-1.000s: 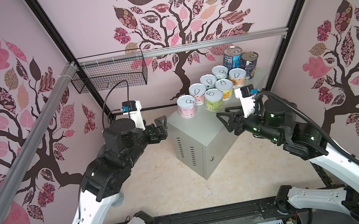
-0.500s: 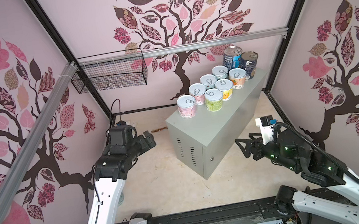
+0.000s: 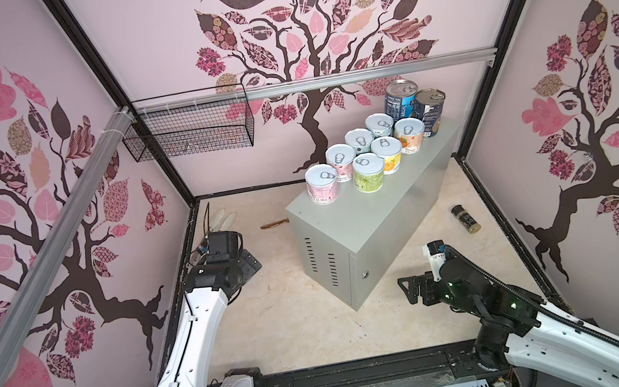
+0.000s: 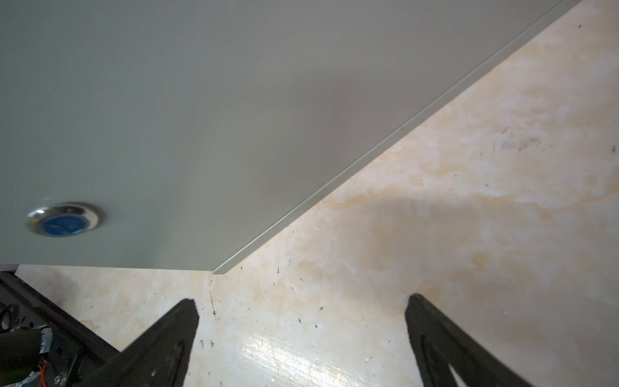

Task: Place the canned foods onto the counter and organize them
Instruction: 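Lower the left gripper over the pale blue-and-white floor can, then close the left gripper on the pale blue-and-white can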

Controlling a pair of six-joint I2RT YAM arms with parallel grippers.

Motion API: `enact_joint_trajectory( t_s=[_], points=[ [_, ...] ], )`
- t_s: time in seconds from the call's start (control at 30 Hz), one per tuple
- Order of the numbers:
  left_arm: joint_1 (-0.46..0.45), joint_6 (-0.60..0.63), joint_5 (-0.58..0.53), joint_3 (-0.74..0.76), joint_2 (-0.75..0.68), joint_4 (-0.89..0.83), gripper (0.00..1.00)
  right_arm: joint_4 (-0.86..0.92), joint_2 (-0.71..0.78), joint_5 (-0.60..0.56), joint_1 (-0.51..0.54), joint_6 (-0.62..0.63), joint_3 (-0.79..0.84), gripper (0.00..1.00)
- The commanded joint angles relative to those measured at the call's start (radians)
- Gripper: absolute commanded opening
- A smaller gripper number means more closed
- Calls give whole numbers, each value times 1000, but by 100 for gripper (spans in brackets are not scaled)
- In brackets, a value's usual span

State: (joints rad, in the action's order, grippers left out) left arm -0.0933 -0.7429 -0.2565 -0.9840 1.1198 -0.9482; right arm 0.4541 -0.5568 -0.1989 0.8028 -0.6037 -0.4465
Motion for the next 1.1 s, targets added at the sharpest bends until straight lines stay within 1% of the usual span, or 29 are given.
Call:
enact_joint_trajectory(
  t_s=[0.0,0.07,0.2,0.3,0.43,0.57,0.7,0.87,1.07],
  points=[
    [24,-115,-121,66,8,45,98,-83,-11,-20,3,-18,22,100],
    [63,-143,-92,94,26,65,98,-127,-30,4,2,-28,56,100],
    [208,-195,-4,123,71,72,98,-212,-91,51,2,-60,113,100],
    [286,-211,1,130,87,74,98,-251,-126,56,1,-52,128,100],
    [332,-227,-86,117,95,57,98,-275,-172,64,-7,-23,121,100],
    [395,-245,-120,128,97,58,98,-297,-219,83,-13,8,109,100],
    [466,-244,-98,150,95,84,98,-320,-275,97,-13,31,96,100],
    [498,-241,-144,137,109,59,98,-354,-341,116,-14,55,81,100],
    [559,-268,-133,151,125,46,98,-363,-396,103,-14,93,60,100]
  ],
)
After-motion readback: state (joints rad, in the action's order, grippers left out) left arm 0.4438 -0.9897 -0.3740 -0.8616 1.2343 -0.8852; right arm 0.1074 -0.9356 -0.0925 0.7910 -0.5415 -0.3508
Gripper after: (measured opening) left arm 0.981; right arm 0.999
